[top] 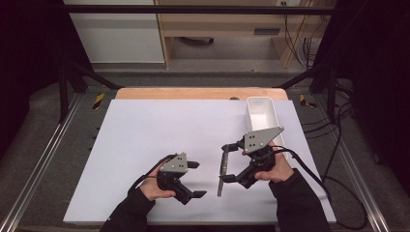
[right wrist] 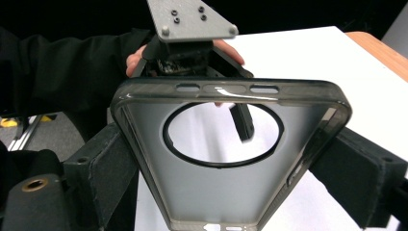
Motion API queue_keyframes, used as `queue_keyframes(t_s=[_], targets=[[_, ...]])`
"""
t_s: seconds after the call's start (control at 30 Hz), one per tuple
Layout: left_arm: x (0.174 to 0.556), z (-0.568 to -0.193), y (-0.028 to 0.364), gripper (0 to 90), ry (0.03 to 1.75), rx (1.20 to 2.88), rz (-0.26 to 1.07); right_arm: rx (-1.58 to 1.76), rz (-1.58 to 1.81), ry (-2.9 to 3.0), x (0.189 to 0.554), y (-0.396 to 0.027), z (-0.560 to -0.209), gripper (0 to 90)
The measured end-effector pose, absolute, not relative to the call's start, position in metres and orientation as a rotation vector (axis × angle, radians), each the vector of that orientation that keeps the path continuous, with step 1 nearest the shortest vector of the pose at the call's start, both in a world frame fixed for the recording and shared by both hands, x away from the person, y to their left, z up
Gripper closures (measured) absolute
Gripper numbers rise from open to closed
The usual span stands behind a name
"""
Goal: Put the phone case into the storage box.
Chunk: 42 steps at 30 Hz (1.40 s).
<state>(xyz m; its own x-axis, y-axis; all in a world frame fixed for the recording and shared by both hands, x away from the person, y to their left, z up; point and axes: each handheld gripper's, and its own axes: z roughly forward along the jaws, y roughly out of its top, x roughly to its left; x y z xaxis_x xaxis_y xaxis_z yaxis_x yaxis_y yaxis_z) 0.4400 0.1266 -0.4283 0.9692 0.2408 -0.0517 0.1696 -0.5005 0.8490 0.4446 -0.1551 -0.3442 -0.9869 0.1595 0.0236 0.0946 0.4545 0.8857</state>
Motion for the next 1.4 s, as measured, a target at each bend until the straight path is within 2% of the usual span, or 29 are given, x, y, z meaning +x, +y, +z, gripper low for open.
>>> queue_keyframes(t_s=[0.8, 1.4], targets=[[0.435, -0.439, 0.203, 2.6, 0.681, 1.917, 0.324, 0.489, 1.550, 2.444, 0.448, -0.180, -0.336, 12.4], [0.430, -0.445, 0.242, 2.5, 0.828, 1.844, 0.448, 0.707, 1.515, 2.249, 0.453, -0.189, -0.325, 12.4]])
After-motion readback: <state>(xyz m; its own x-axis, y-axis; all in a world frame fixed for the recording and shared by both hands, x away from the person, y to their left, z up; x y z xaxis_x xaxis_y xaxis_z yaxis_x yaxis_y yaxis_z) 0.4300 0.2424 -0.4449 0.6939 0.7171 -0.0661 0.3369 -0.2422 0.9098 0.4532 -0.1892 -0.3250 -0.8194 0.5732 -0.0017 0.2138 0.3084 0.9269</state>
